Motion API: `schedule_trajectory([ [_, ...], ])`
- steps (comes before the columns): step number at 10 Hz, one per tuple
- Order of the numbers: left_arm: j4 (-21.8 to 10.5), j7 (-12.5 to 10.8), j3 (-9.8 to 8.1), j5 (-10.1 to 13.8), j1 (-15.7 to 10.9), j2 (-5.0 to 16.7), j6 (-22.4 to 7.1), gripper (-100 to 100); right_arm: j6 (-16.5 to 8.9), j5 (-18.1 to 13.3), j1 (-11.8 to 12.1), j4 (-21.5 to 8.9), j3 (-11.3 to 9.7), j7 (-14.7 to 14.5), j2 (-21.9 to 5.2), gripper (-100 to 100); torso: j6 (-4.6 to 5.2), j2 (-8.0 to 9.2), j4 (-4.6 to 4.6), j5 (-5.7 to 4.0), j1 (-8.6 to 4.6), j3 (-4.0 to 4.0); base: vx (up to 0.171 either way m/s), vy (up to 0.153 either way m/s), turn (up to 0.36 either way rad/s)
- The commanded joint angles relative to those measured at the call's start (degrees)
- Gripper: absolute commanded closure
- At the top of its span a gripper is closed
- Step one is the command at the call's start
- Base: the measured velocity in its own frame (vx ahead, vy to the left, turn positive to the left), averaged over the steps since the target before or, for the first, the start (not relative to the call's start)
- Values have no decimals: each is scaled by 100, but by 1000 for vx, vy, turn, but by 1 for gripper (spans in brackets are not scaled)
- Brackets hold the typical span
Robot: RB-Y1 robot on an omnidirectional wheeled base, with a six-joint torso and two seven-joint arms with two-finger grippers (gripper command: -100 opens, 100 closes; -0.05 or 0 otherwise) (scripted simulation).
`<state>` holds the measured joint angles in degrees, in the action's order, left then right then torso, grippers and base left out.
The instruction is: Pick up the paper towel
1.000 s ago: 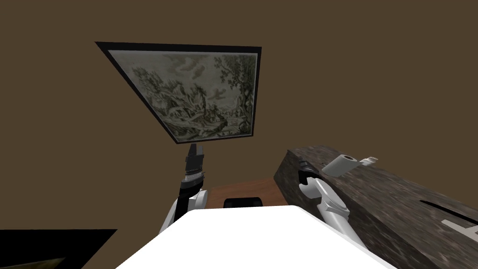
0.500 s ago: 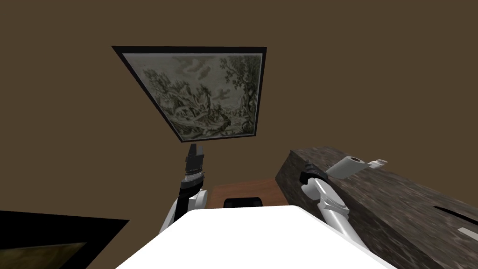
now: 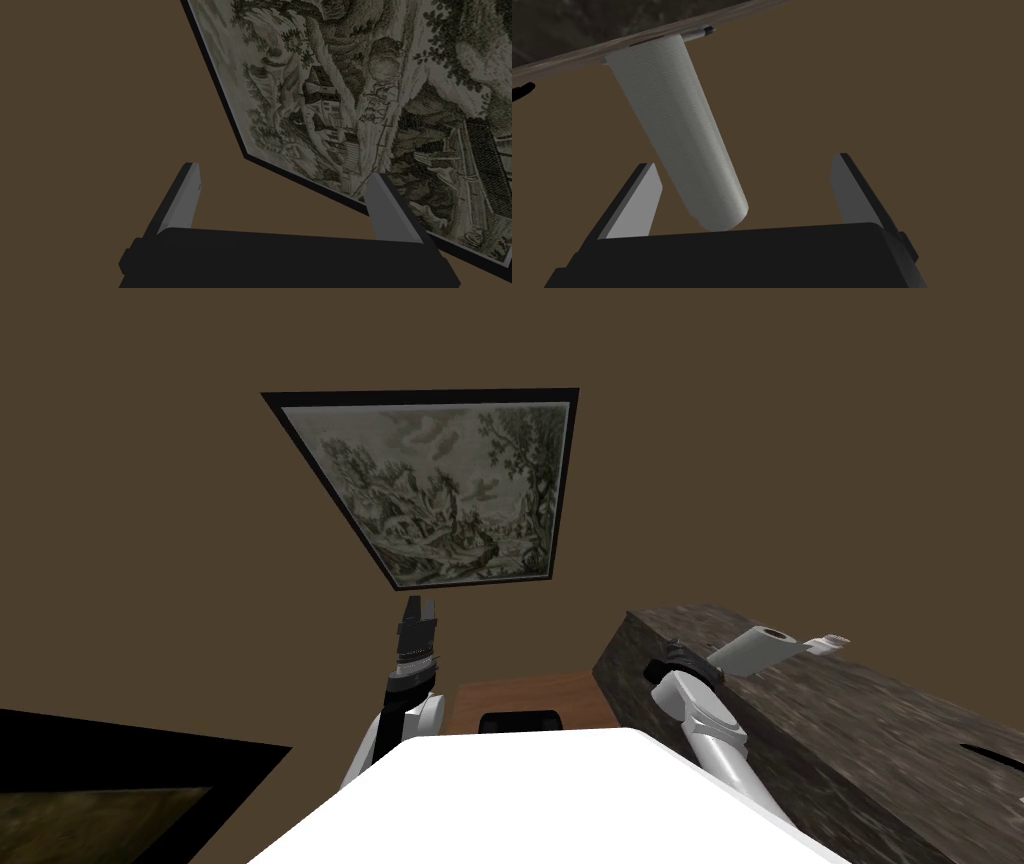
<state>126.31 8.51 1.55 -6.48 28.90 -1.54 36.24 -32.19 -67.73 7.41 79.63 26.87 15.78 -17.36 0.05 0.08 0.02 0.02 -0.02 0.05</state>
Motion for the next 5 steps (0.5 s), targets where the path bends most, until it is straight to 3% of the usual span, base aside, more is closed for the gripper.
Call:
schedule_trajectory([
  [1, 0, 0, 0, 0, 0, 0, 0, 0, -117, -190, -91, -147, 28, 49, 7, -100, 0, 0, 0, 0, 0, 0, -3, 8, 21],
  [3, 0, 0, 0, 0, 0, 0, 0, 0, -422, -600, -252, -527, 179, 134, -29, -100, -1, -2, 0, 0, -1, -1, -2, 4, 48],
  [5, 0, 0, 0, 0, 0, 0, 0, 0, -551, -853, -327, -696, 244, 171, -56, -100, 1, -2, 0, -1, -4, -1, 1, -4, 14],
])
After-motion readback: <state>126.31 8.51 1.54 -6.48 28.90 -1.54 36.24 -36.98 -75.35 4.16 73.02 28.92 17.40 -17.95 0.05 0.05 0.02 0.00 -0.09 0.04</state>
